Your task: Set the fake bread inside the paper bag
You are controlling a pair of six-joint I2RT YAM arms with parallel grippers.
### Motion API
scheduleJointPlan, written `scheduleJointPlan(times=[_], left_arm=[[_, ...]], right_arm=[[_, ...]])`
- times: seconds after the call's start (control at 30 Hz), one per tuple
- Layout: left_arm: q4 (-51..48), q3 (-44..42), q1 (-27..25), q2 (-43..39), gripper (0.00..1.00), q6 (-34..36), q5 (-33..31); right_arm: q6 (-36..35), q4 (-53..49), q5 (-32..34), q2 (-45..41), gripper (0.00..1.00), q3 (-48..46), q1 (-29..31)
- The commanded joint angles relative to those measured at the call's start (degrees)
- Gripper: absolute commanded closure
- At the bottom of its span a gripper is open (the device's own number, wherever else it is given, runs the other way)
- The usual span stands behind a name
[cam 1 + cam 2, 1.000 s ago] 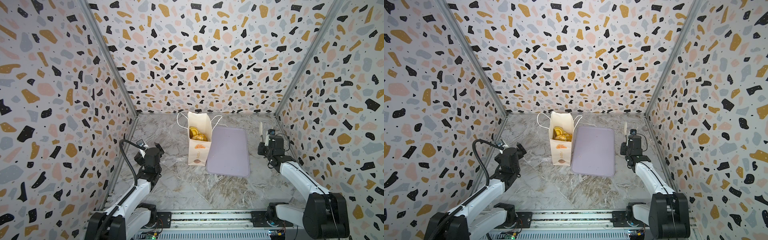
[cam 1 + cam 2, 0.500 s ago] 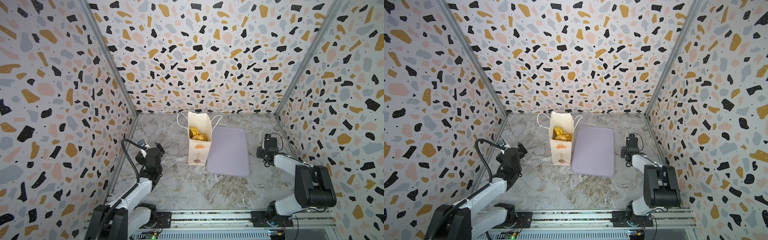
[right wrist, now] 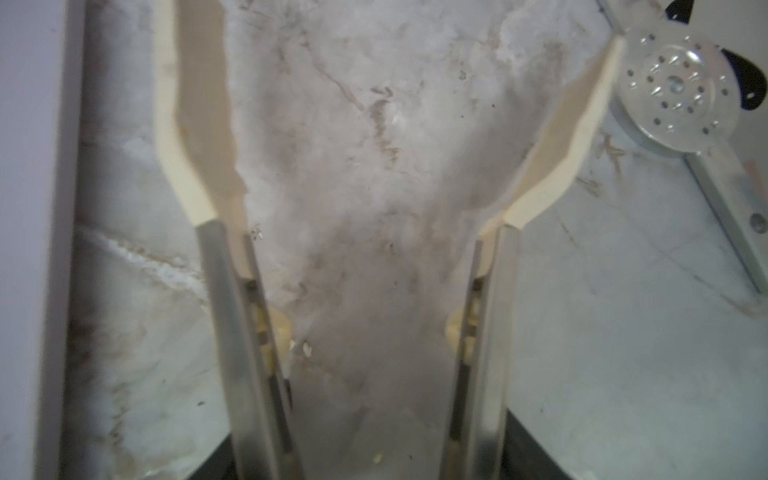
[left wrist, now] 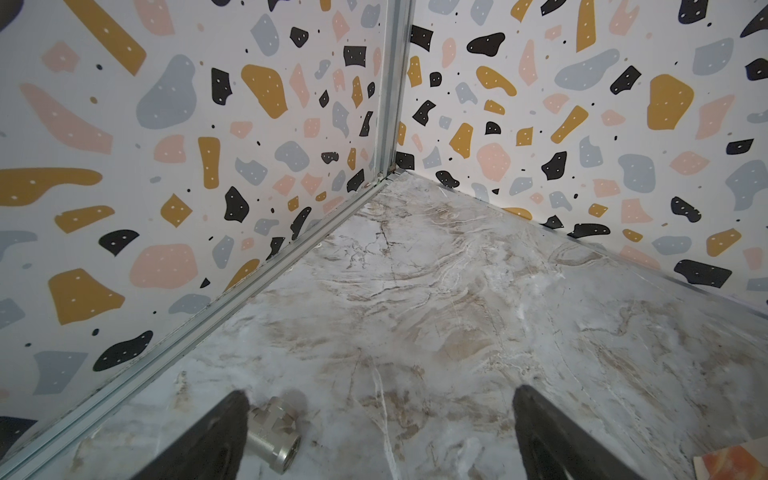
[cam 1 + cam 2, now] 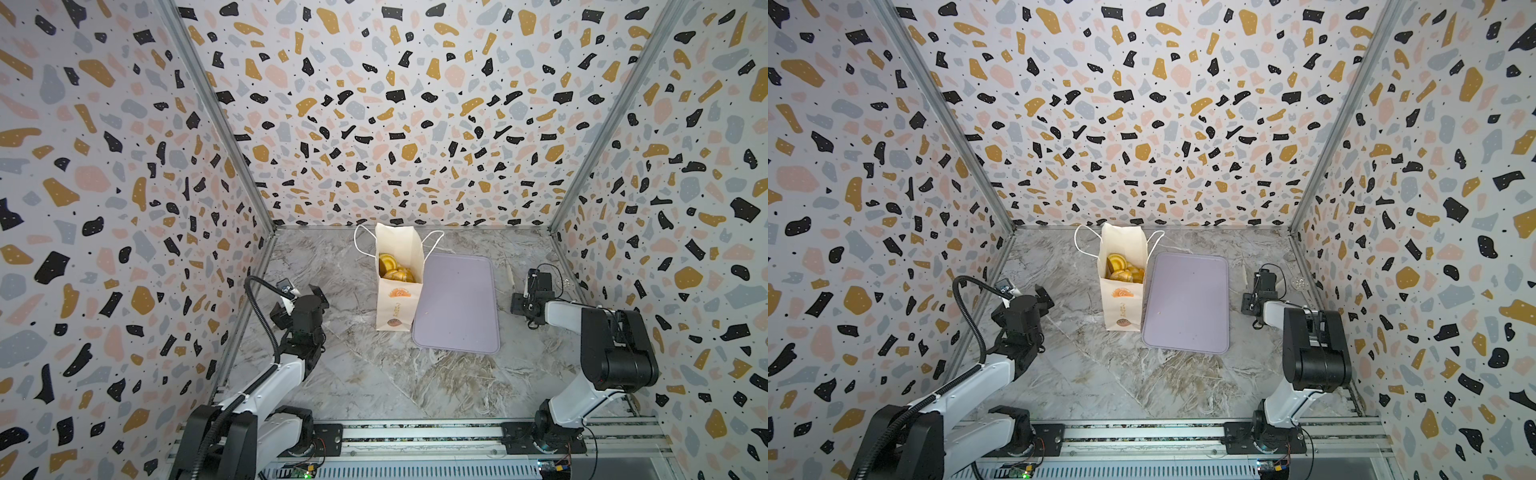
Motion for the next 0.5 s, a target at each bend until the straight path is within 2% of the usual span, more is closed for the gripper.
scheduleJointPlan(times=[0.0,0.23,0.27,0.3,0.47], left_arm=[[3.3,-0.8,0.5,0.0,0.0,2.1,-1.6],[4.8,-2.0,0.6,0.7,0.01,3.6,-1.9],[4.8,-2.1,0.7,0.6,0.0,3.6,-2.0],[5.1,-2.3,0.7,0.5,0.01,3.7,-2.1],[7.6,-4.1,0.7,0.1,0.01,4.8,-1.5]], right_arm=[[0.4,-1.2,-1.1,0.9,0.27,1.5,-0.9],[1.4,-2.6,-1.4,0.6,0.13,1.6,-1.6],[1.8,-2.8,-1.4,0.2,0.1,1.4,-1.6],[2.2,-2.9,-1.5,-0.6,0.01,1.0,-1.6],[3.9,-2.2,-0.7,-6.6,0.01,-1.9,-1.6]])
